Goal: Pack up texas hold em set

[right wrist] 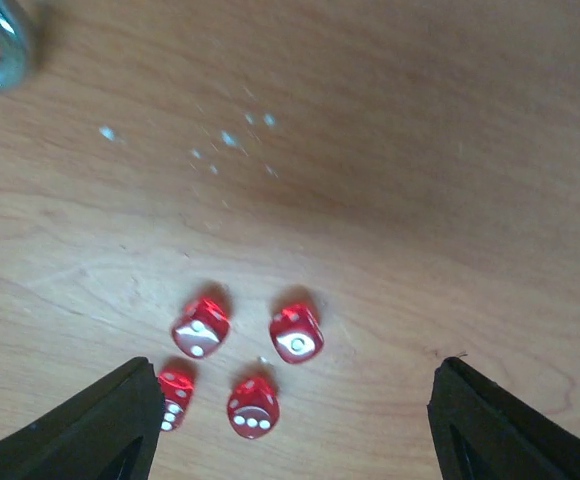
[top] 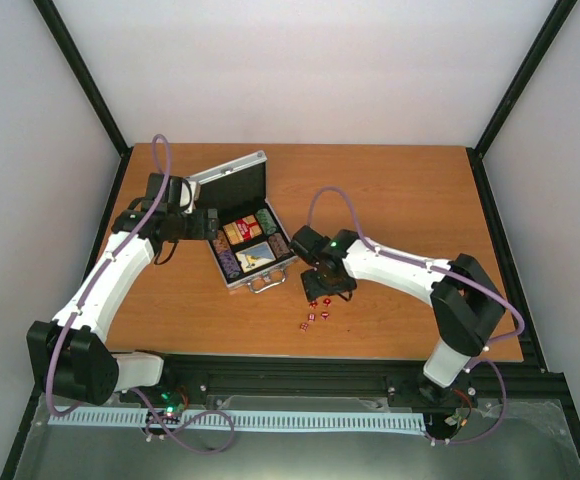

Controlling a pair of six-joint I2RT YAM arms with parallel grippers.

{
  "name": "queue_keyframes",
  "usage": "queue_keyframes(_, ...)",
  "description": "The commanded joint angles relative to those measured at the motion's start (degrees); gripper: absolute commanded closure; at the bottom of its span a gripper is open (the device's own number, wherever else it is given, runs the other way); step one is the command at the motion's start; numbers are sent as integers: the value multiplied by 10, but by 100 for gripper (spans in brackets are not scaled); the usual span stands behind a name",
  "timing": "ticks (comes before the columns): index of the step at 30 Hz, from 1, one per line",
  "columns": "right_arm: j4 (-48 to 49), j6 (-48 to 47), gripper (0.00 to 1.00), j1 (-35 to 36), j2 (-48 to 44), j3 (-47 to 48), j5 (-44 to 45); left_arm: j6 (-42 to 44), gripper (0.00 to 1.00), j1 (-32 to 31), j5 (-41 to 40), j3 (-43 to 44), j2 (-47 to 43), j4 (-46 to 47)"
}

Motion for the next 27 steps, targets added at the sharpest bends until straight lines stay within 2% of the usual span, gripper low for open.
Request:
queue_keyframes(1, 19, 35, 27, 3, -23, -46, -12, 1, 0, 4, 8, 18, -9, 6)
queue_keyframes(6, 50, 37, 30, 3, -14, -82, -27, 3, 0, 4, 8, 21, -7, 4)
queue_keyframes(14, 59, 19, 35, 1, 10, -80, -13, 5, 0, 4, 6, 18, -4, 4)
queue_keyframes(18, 62, 17, 45, -4, 23, -82, -11, 6, 0, 4, 4, 17, -3, 5)
queue_keyframes(25, 77, 8, 46, -16, 41, -83, -20, 9, 0, 4, 0, 15, 2, 6)
queue_keyframes(27, 79, 5, 49, -18, 48, -82, -20, 9, 0, 4, -1, 15, 3, 7)
